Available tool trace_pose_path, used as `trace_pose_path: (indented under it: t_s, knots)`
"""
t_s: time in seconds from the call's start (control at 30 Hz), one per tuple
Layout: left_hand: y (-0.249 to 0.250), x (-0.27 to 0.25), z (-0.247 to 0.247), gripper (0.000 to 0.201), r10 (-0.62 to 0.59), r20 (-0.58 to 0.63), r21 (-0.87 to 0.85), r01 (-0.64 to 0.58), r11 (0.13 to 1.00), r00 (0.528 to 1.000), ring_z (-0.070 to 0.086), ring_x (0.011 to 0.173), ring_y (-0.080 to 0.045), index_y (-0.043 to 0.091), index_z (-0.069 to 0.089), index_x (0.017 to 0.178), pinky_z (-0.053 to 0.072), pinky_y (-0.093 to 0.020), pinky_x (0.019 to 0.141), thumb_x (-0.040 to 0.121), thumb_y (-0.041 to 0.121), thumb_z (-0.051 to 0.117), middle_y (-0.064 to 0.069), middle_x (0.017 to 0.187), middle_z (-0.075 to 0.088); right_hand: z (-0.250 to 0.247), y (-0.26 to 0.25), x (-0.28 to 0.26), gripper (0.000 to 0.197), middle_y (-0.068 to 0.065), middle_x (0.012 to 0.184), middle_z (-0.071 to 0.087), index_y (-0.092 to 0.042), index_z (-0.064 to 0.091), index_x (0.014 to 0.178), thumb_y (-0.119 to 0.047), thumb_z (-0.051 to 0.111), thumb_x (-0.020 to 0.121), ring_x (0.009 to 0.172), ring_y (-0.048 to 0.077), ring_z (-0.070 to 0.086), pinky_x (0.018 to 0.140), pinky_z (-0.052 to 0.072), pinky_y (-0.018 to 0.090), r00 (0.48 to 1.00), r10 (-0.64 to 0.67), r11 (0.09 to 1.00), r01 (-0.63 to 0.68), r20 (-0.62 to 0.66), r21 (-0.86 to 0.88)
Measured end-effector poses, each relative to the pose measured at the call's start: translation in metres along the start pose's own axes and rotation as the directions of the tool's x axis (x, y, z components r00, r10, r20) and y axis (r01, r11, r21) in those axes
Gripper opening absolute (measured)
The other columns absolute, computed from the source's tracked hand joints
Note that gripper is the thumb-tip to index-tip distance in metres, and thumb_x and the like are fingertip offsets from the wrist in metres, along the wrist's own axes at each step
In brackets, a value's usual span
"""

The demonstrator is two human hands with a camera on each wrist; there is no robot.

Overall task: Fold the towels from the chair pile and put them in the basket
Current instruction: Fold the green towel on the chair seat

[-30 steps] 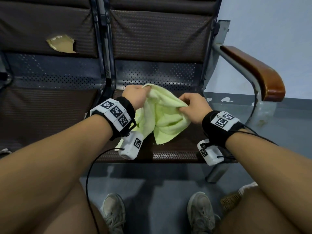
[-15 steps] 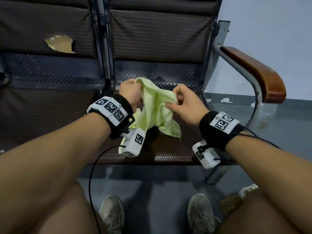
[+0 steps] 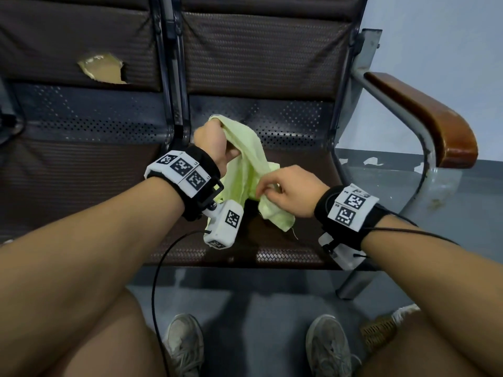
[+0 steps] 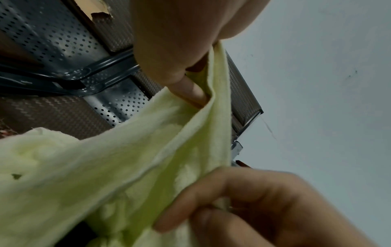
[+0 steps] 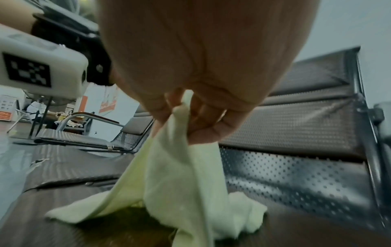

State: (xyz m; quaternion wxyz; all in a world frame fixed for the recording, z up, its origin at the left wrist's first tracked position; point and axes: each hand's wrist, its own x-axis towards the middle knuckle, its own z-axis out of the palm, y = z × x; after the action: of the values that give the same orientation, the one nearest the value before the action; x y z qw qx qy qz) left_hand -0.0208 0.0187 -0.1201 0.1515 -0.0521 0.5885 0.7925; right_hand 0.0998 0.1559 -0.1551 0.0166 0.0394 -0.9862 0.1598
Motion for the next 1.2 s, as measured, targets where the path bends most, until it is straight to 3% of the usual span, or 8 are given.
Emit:
trace_pose_path:
  t_s: [0.23, 0.33, 0.47, 0.57, 0.7, 0.93, 1.03, 1.2]
  knots:
    - [-0.007, -0.025, 0.023, 0.022, -0.064, 0.124, -0.055, 0.072, 0.996, 0.99, 0.062, 0.077, -0.027, 0.002, 0.06, 0.098, 0.058, -0.034, 0.06, 0.094, 0.002, 0.038, -0.013, 0.08, 0.061, 0.031, -0.007, 0.013, 0.073, -0.004, 0.056, 0.062, -0.022, 0.054, 0.053, -0.088, 0.036, 0.078, 0.06, 0.018, 0.063, 0.056, 0.045, 0.032, 0.946, 0.307, 0.947, -0.315, 0.104, 0.064]
    - [-0.007, -0.023, 0.026, 0.023, -0.049, 0.12, -0.063, 0.057, 0.996, 0.992, 0.064, 0.084, -0.029, -0.001, 0.06, 0.102, 0.06, -0.044, 0.074, 0.094, -0.001, 0.038, -0.016, 0.089, 0.064, 0.036, 0.003, 0.017, 0.051, 0.006, 0.079, 0.068, -0.016, 0.06, 0.07, -0.057, 0.045, 0.097, 0.082, 0.027, 0.068, 0.075, 0.054, 0.035, 0.919, 0.346, 0.928, -0.365, 0.19, 0.075]
    - [-0.007, 0.0, 0.008, 0.04, 0.064, 0.018, 0.092, -0.065, 0.994, 0.998, 0.066, 0.09, -0.026, 0.016, 0.056, 0.122, 0.059, -0.032, 0.057, 0.095, 0.001, 0.031, -0.013, 0.114, 0.062, 0.017, 0.032, 0.014, 0.032, 0.002, 0.073, 0.062, -0.015, 0.062, 0.073, -0.031, 0.05, 0.098, 0.072, 0.025, 0.062, 0.056, 0.04, 0.025, 0.897, 0.442, 0.874, -0.431, 0.001, 0.224]
    - [-0.009, 0.017, -0.012, 0.036, 0.117, 0.005, 0.263, -0.115, 0.958, 0.993, 0.073, 0.078, -0.026, 0.017, 0.068, 0.111, 0.057, -0.028, 0.055, 0.095, 0.004, 0.039, -0.013, 0.104, 0.071, -0.001, 0.05, 0.005, 0.027, -0.01, 0.058, 0.057, -0.023, 0.061, 0.069, -0.025, 0.052, 0.095, 0.058, 0.008, 0.055, 0.059, 0.034, 0.023, 0.846, 0.475, 0.861, -0.389, -0.243, 0.328]
    - [-0.016, 0.026, -0.019, 0.033, 0.161, 0.041, 0.5, -0.16, 0.851, 0.986, 0.063, 0.046, -0.017, 0.012, 0.073, 0.102, 0.047, -0.022, 0.045, 0.093, 0.002, 0.043, -0.006, 0.06, 0.069, -0.01, 0.056, 0.002, 0.037, -0.003, 0.065, 0.053, -0.018, 0.048, 0.066, -0.032, 0.043, 0.101, 0.069, 0.023, 0.053, 0.064, 0.029, 0.032, 0.766, 0.471, 0.872, -0.333, -0.437, 0.358]
    - [-0.006, 0.027, -0.011, 0.042, 0.095, 0.0, 0.122, -0.094, 0.988, 0.995, 0.069, 0.059, -0.018, 0.008, 0.071, 0.095, 0.057, -0.025, 0.054, 0.094, -0.008, 0.032, -0.011, 0.083, 0.069, -0.007, 0.07, -0.016, 0.04, 0.002, 0.07, 0.058, -0.013, 0.06, 0.075, -0.05, 0.069, 0.088, 0.067, 0.02, 0.055, 0.066, 0.045, 0.038, 0.977, 0.198, 0.98, -0.196, -0.075, 0.027]
    - [-0.006, 0.031, -0.017, 0.039, 0.074, -0.018, 0.084, -0.073, 0.994, 0.997, 0.072, 0.062, -0.016, 0.006, 0.072, 0.098, 0.057, -0.023, 0.059, 0.095, -0.009, 0.036, -0.012, 0.087, 0.071, 0.003, 0.077, -0.021, 0.039, -0.002, 0.069, 0.053, -0.016, 0.055, 0.073, -0.049, 0.065, 0.092, 0.074, 0.024, 0.056, 0.067, 0.04, 0.032, 0.93, 0.332, 0.932, -0.298, 0.157, -0.208]
    - [-0.01, 0.037, -0.03, 0.022, 0.009, 0.017, 0.177, -0.012, 0.984, 1.0, 0.071, 0.08, -0.02, -0.006, 0.07, 0.106, 0.059, -0.022, 0.068, 0.092, -0.012, 0.054, -0.016, 0.104, 0.07, -0.009, 0.091, -0.033, 0.04, 0.006, 0.069, 0.061, -0.013, 0.065, 0.073, -0.044, 0.058, 0.097, 0.073, 0.029, 0.06, 0.066, 0.045, 0.036, 0.921, 0.391, 0.915, -0.389, 0.002, 0.106]
